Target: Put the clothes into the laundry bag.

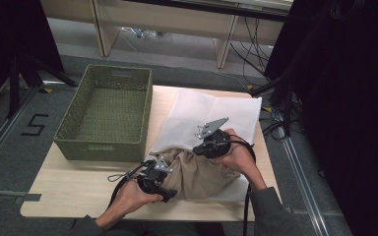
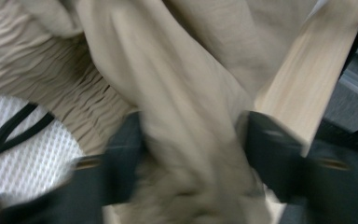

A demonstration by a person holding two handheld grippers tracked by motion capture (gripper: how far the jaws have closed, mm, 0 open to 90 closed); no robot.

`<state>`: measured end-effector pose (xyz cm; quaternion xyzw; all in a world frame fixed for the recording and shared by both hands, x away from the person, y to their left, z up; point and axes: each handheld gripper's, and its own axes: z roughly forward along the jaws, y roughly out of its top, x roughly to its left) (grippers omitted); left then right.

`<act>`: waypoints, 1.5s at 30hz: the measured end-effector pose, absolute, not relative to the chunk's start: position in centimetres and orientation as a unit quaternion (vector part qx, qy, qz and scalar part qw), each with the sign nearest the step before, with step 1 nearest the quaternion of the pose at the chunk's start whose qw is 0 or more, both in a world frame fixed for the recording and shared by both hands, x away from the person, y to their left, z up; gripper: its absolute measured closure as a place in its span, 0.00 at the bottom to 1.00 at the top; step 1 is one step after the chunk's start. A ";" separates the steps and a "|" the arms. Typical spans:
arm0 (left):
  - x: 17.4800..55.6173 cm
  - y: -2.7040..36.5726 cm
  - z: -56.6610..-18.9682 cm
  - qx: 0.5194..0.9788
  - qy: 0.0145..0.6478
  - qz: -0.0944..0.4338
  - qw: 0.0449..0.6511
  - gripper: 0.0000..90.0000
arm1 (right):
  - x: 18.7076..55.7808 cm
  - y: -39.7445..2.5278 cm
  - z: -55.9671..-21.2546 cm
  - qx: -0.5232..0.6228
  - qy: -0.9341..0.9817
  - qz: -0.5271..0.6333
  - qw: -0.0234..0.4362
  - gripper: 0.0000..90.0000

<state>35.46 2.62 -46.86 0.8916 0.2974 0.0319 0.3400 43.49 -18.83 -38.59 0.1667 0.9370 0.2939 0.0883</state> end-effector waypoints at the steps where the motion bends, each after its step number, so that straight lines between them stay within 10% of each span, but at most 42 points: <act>1: 35.7 2.3 -46.9 0.892 0.294 0.031 0.340 0.70 | 43.5 -18.8 -38.6 0.161 0.938 0.295 0.089 0.99; 7: 37.4 0.2 -45.7 0.877 0.299 0.058 0.371 0.94 | 43.6 -18.9 -38.5 0.158 0.938 0.297 0.087 0.99; 32: 41.8 -0.6 -44.1 0.817 0.358 0.128 0.433 0.94 | 43.4 -19.2 -37.9 0.157 0.936 0.304 0.085 0.99; 45: 41.1 -0.2 -45.5 0.827 0.368 0.082 0.417 0.50 | 43.7 -19.9 -39.0 0.169 0.937 0.295 0.083 0.99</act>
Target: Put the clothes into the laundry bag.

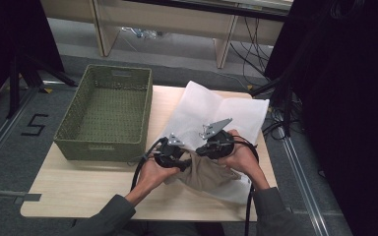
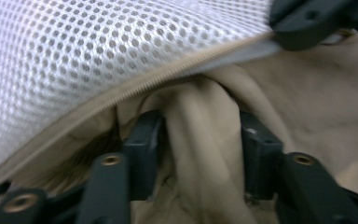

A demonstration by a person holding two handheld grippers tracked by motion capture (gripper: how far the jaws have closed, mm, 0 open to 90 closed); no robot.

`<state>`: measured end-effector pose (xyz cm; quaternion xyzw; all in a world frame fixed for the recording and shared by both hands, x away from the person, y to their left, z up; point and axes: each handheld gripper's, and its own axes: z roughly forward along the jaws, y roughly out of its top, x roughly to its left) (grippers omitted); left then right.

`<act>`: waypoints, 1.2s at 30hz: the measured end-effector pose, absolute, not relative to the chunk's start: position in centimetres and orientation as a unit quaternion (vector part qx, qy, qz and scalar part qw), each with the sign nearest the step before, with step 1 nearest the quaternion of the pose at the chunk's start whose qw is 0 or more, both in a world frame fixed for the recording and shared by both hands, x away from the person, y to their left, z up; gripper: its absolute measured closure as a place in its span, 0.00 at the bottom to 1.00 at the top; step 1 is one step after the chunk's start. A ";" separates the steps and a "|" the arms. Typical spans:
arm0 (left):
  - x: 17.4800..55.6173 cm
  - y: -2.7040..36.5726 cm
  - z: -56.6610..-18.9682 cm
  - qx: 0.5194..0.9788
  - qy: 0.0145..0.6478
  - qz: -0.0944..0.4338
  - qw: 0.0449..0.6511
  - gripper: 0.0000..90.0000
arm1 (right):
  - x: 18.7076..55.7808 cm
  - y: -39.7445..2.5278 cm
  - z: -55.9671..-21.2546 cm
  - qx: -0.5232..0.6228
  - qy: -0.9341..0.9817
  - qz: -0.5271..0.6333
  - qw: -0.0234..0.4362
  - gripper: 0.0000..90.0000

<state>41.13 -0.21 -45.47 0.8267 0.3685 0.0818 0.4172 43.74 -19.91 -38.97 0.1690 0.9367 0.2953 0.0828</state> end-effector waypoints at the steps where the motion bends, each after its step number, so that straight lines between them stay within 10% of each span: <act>1: 40.7 0.0 -45.2 0.827 0.369 0.079 0.417 0.50 | 43.8 -19.9 -39.0 0.170 0.937 0.295 0.083 0.99; 5: 38.9 0.6 -44.1 0.835 0.352 0.080 0.415 0.37 | 43.7 -19.9 -39.1 0.175 0.936 0.293 0.085 0.99; 20: 37.4 -0.9 -45.2 0.870 0.307 0.082 0.377 0.38 | 43.6 -19.7 -39.4 0.174 0.939 0.282 0.091 0.98; 28: 38.7 -2.4 -46.7 0.871 0.302 0.089 0.376 0.86 | 43.6 -19.9 -39.5 0.175 0.940 0.283 0.082 0.98; 36: 40.3 -2.6 -45.1 0.834 0.331 0.133 0.420 0.96 | 43.5 -19.9 -39.3 0.173 0.938 0.291 0.075 0.99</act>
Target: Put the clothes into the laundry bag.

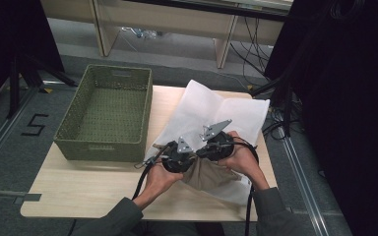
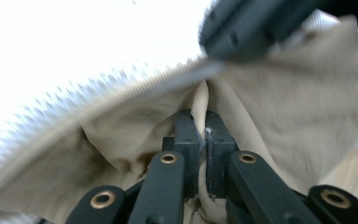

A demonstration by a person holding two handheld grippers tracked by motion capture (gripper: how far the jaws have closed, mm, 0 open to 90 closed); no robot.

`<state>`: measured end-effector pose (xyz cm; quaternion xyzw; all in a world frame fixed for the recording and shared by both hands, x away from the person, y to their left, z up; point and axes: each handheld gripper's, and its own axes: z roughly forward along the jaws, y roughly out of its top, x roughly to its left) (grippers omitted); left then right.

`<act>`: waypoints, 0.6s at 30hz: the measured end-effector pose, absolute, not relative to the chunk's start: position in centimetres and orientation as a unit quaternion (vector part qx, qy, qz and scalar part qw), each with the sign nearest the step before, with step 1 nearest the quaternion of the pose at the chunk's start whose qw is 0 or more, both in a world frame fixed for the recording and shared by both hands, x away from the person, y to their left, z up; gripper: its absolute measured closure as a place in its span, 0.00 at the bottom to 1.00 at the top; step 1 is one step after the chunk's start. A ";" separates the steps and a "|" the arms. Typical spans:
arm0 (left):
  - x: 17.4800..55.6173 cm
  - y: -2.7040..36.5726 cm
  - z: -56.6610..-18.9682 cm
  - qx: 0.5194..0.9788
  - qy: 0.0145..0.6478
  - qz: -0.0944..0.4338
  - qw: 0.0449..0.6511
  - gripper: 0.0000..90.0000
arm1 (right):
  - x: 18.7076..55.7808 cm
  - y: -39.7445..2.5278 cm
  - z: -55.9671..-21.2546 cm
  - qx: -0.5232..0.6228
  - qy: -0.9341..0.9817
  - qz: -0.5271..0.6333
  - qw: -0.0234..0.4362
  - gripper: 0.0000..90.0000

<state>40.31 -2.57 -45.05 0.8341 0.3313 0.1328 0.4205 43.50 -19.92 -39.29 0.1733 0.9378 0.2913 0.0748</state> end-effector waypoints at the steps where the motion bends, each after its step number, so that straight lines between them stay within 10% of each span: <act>1: 40.6 -2.5 -44.8 0.829 0.336 0.135 0.427 0.96 | 43.5 -19.9 -39.2 0.172 0.938 0.291 0.075 0.99; 18: 40.4 -2.5 -46.6 0.853 0.320 0.085 0.404 0.78 | 43.6 -20.2 -39.9 0.178 0.939 0.281 0.089 0.97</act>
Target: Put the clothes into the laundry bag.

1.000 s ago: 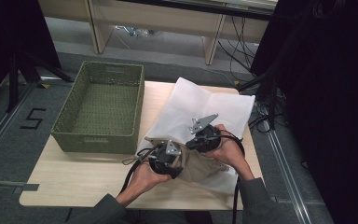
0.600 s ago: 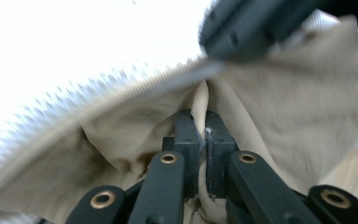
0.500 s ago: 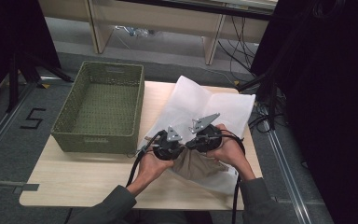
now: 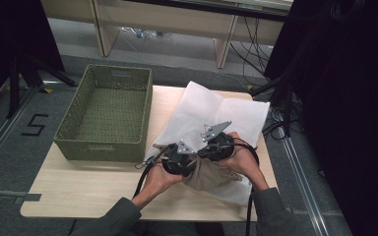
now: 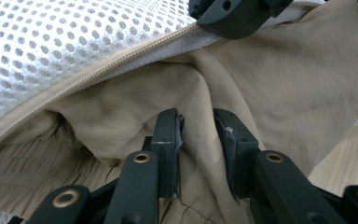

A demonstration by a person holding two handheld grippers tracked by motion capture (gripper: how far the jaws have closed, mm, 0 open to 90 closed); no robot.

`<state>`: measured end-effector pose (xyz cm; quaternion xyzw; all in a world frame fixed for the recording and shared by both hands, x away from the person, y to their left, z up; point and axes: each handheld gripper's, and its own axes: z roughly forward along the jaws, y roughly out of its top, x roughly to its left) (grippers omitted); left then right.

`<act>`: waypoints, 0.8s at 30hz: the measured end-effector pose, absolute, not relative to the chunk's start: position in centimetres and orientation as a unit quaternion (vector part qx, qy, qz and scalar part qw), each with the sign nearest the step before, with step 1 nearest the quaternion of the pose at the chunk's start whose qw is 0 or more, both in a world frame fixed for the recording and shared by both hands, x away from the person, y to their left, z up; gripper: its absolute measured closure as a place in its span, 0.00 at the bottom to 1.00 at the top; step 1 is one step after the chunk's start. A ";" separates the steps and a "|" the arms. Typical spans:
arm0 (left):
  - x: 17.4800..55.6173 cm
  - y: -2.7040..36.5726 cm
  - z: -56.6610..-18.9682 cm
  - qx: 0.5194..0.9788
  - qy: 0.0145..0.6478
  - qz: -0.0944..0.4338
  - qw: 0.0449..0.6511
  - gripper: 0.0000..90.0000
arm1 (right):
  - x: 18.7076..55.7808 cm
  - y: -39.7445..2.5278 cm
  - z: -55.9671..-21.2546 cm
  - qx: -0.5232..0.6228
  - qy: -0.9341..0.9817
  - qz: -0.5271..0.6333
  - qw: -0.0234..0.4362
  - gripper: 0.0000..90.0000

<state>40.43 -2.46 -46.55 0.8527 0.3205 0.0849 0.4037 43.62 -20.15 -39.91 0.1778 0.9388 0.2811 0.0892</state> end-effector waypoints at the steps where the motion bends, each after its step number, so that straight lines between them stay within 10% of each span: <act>1: 40.4 -2.5 -46.6 0.853 0.320 0.085 0.404 0.78 | 43.7 -20.2 -40.0 0.175 0.939 0.282 0.093 0.96; 24: 39.8 -2.2 -46.0 0.861 0.303 0.085 0.399 0.75 | 40.9 -25.7 -40.1 0.208 0.935 0.252 0.138 0.86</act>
